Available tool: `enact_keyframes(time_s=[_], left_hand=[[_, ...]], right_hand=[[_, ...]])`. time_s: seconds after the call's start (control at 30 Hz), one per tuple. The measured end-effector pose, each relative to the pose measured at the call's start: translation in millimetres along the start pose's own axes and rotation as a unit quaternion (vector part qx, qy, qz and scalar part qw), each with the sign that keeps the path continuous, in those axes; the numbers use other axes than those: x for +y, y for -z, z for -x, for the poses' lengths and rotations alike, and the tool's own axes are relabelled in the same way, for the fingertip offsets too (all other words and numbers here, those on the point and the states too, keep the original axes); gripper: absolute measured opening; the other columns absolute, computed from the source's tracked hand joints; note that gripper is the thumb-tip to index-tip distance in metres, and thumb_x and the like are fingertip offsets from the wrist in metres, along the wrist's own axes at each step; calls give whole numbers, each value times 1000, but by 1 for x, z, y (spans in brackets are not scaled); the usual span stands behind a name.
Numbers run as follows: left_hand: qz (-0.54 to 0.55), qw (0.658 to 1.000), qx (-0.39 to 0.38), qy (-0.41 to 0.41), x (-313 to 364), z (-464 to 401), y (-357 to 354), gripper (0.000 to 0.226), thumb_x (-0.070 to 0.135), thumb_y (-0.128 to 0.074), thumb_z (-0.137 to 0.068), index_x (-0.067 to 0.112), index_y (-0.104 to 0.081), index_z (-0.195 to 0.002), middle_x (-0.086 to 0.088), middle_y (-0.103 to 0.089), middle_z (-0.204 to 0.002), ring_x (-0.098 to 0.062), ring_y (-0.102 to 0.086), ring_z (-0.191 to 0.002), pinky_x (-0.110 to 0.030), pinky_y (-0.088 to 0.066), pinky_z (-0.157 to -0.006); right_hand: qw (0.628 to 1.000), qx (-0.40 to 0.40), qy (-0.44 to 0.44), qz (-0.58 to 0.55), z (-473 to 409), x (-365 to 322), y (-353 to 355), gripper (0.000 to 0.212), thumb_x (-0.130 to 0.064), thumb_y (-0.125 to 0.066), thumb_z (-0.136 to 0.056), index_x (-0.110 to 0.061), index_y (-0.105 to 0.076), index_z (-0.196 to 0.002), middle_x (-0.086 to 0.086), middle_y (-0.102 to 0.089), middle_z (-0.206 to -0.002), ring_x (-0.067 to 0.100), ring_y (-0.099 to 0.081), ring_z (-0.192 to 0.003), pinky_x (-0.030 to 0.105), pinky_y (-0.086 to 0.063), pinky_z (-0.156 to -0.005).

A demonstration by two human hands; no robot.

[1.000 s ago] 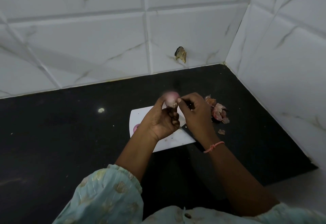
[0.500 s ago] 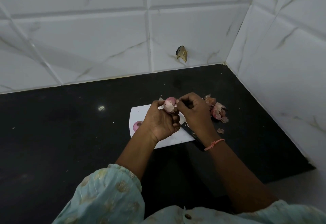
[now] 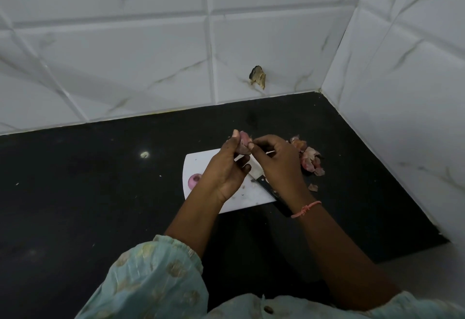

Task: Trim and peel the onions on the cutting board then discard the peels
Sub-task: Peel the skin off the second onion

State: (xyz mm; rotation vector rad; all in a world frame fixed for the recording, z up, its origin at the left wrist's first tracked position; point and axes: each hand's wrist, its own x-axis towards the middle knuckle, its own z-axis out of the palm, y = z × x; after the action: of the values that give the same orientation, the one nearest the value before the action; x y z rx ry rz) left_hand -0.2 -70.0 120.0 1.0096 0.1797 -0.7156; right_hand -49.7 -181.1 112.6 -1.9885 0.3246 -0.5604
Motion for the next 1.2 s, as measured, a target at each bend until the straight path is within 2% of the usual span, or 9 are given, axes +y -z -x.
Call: enact_keyframes(time_s=[0.17, 0.3, 0.4, 0.7, 0.83, 0.9, 1.0, 1.13, 1.2], left_hand=[[-7, 1000, -20, -6, 5, -2, 4, 35, 45, -54, -99, 14, -66, -110, -10, -67, -128, -22, -60, -119, -30, -46, -95], [-16, 999, -39, 21, 9, -2, 7, 33, 44, -55, -100, 17, -70, -112, -5, -67, -104, -12, -61, -84, -23, -49, -70], [-21, 998, -52, 38, 10, -3, 9, 35, 42, -56, -100, 13, -67, -115, -5, -67, -90, -12, -56, -68, -22, -47, -65], [-10, 995, -60, 83, 12, -4, 8, 47, 46, -48, -101, 4, -60, -120, -11, -69, -81, -9, -52, -53, -18, -44, -46], [48, 990, -78, 104, 13, -5, 11, 47, 44, -41, -105, 6, -54, -130, -19, -72, -95, -12, -58, -53, -19, -48, -46], [75, 988, -80, 105, 13, -6, 12, 51, 45, -43, -104, 4, -52, -135, -22, -72, -105, -15, -64, -58, -21, -55, -52], [107, 987, -80, 93, 13, -7, 13, 62, 46, -53, -99, 2, -46, -142, -23, -71, -109, -17, -70, -67, -23, -59, -56], [134, 983, -78, 98, 15, -5, 12, 62, 45, -59, -96, 1, -49, -138, -24, -70, -109, -20, -74, -71, -25, -61, -57], [139, 983, -74, 98, 16, -5, 13, 57, 44, -62, -94, 1, -54, -131, -23, -71, -106, -22, -75, -75, -25, -62, -59]], right_hand=[[998, -21, 59, 10, -2, -8, 0, 20, -42, -62, -87, -23, -65, -86, -15, -61, -83, 1, -58, -79, 14, -46, -64], [998, -13, 60, -2, -8, -6, 0, 10, -28, -69, -88, -19, -67, -85, -12, -63, -81, 4, -59, -77, 21, -49, -66], [999, 12, 44, -15, -12, -3, 0, 7, -23, -70, -86, -17, -67, -83, -8, -65, -80, 8, -61, -77, 24, -51, -69], [984, 133, -90, -80, -19, 13, 11, 15, -2, -70, -80, -15, -62, -80, 2, -66, -82, 11, -63, -78, 22, -54, -70], [971, 177, -147, -67, -21, 28, 23, 31, 10, -45, -85, -14, -62, -73, 3, -66, -81, 24, -66, -86, 35, -57, -76], [976, 129, -173, -37, -24, 38, 32, 26, -5, -42, -95, -13, -61, -82, 2, -63, -83, 24, -64, -85, 42, -55, -80], [977, 7, -201, 77, -23, 53, 41, 28, -41, -57, -95, -16, -57, -107, -5, -58, -95, 11, -59, -89, 32, -49, -84], [976, 105, -114, 151, -15, 67, 46, 14, -6, -69, -84, -14, -57, -88, -3, -58, -85, 19, -62, -85, 30, -52, -75], [969, 1, -157, 193, -19, 72, 52, 27, -7, -70, -81, -16, -65, -107, 2, -65, -102, 23, -62, -99, 39, -53, -87]])
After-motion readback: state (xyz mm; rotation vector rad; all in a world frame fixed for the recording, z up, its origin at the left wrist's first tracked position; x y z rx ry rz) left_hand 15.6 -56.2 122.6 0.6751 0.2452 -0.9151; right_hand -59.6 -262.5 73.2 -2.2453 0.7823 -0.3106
